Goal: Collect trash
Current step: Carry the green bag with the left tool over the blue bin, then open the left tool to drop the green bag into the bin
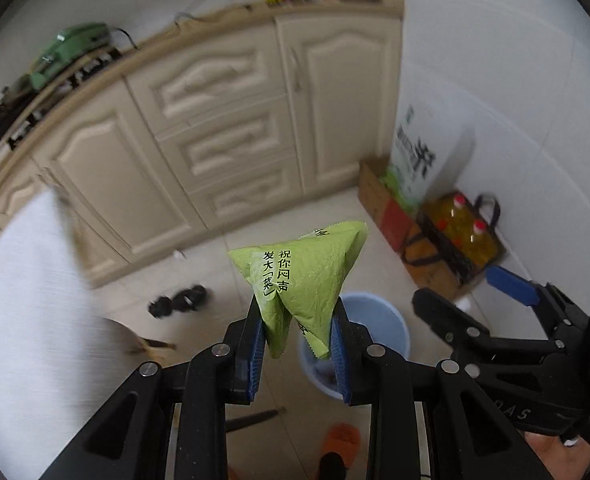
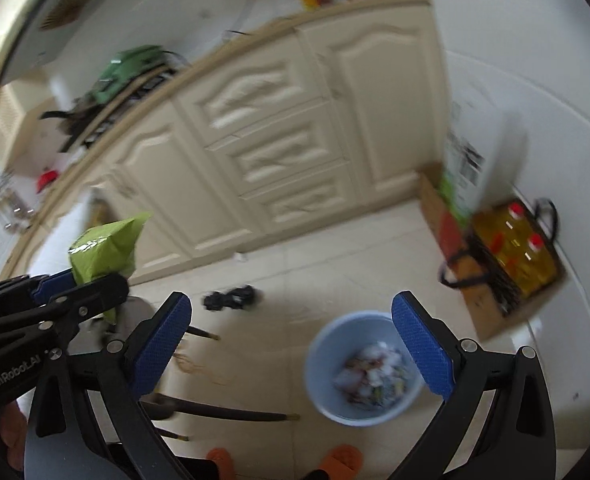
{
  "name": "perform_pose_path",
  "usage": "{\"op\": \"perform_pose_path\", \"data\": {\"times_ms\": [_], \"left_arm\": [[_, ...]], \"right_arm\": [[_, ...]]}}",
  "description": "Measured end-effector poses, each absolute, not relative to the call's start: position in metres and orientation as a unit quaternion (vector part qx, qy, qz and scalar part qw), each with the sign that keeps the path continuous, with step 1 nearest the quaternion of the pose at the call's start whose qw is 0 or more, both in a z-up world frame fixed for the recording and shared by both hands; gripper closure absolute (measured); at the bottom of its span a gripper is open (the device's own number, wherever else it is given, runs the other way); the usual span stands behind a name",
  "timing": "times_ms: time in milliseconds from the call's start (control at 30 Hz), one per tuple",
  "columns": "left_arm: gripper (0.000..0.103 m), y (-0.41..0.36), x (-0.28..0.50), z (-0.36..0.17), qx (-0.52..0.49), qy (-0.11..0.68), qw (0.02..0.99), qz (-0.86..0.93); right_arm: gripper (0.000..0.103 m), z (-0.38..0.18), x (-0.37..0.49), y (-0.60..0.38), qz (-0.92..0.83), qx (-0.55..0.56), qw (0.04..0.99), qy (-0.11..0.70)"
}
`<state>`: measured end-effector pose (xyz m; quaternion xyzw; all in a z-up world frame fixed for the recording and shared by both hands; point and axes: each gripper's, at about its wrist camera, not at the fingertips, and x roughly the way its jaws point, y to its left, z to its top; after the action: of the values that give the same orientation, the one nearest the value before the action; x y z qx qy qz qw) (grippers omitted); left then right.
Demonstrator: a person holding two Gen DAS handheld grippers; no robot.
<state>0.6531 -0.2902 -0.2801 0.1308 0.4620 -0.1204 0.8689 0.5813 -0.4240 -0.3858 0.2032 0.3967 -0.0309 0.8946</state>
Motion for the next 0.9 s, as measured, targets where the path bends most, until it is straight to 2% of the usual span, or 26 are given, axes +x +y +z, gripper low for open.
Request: {"op": "perform_pose_path", "data": {"times_ms": [67,267,433,567,733,767,800,833,900], "left_arm": [[0.078,-0.302,0.672,-0.316,0.133,0.489,0.854,-0.119],[0.078,-0.318,0.725,-0.436,0.131,0.572,0.803,-0.102],[0.077,-0.324,0.769,-0.529,0.166,0.609,0.768,-0.11],[0.077,-0.329,0.791,-0.579,0.165,0.626,0.754,-0.113],[0.077,-0.338,0.807,-0.622,0.182,0.628,0.747,-0.119],[0.076,-0.34,0.807,-0.63,0.181,0.629,0.746,-0.119],[0.076,-0.341,0.807,-0.637,0.182,0.63,0.745,-0.118],[0.075,-0.342,0.806,-0.646,0.182,0.631,0.745,-0.119],[0.073,-0.346,0.803,-0.654,0.18,0.629,0.746,-0.123]], "right_arm": [[0.001,-0.415,0.583,-0.441,-0.051,0.204,0.885,0.416],[0.001,-0.549,0.585,-0.48,-0.114,0.224,0.822,0.511],[0.001,-0.645,0.586,-0.489,-0.139,0.238,0.773,0.571],[0.005,-0.707,0.589,-0.49,-0.162,0.218,0.739,0.616],[0.034,-0.748,0.584,-0.498,-0.157,0.238,0.713,0.641],[0.047,-0.752,0.582,-0.499,-0.152,0.243,0.712,0.641],[0.072,-0.753,0.581,-0.5,-0.147,0.248,0.712,0.64],[0.085,-0.755,0.58,-0.5,-0.142,0.251,0.712,0.641],[0.083,-0.754,0.58,-0.498,-0.141,0.248,0.714,0.64]]}}
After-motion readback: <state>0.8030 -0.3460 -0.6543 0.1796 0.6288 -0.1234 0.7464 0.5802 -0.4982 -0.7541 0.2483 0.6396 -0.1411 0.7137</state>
